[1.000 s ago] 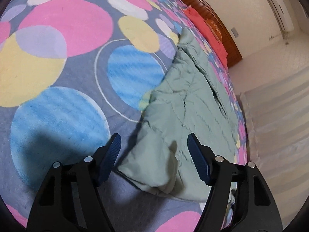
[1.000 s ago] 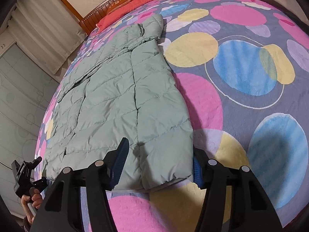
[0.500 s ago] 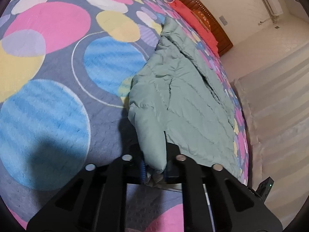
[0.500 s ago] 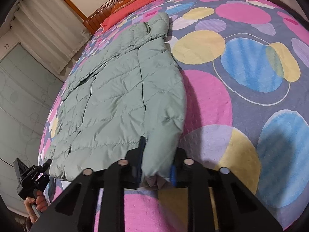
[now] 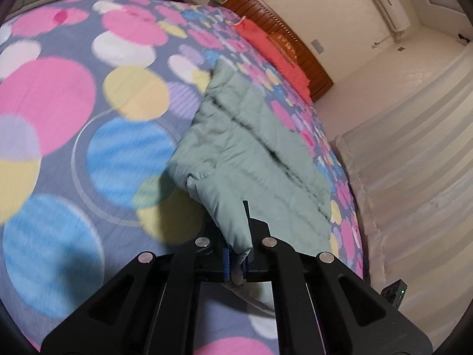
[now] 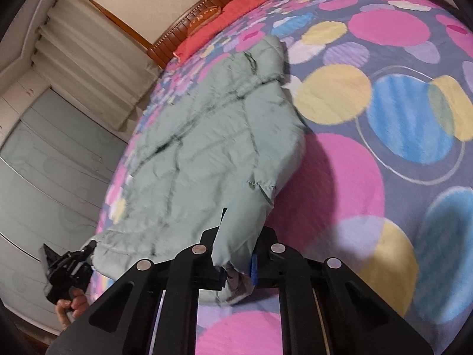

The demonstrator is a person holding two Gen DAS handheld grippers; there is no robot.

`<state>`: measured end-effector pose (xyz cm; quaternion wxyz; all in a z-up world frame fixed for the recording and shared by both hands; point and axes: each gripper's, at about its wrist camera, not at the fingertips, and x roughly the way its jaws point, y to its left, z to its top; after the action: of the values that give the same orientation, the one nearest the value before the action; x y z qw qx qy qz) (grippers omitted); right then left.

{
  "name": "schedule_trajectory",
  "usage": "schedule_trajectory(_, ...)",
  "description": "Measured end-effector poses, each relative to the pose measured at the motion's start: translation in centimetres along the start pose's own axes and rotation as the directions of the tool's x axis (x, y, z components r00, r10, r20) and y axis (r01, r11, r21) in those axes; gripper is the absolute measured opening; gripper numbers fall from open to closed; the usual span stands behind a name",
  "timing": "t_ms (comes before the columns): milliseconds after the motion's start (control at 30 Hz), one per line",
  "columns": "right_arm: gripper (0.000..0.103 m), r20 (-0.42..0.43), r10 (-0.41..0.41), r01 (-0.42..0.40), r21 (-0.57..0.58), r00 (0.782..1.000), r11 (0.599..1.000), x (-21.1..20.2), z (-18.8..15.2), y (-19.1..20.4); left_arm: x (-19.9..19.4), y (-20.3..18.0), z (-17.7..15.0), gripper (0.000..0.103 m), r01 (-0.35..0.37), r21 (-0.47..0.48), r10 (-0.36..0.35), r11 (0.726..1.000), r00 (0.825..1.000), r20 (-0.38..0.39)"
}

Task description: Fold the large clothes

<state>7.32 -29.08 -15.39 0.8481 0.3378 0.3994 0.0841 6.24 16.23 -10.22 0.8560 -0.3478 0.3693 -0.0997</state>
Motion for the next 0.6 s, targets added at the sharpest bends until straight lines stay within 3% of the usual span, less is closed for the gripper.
schedule_trajectory(333,0.011,0.079,0.116,-0.119,0.036,0.99,0.992,1.2,7.1,2.2,3.6,-4.7,6.3,0.005,-0.024,0.105,0.02,0.994,0.999,0.035)
schedule_trajectory(600,0.011,0.112,0.17,-0.18,0.081,0.979,0.98,5.5,15.0,3.7,8.9,-8.0,13.0,0.005,-0.078,0.159,0.067,0.984,0.995,0.071)
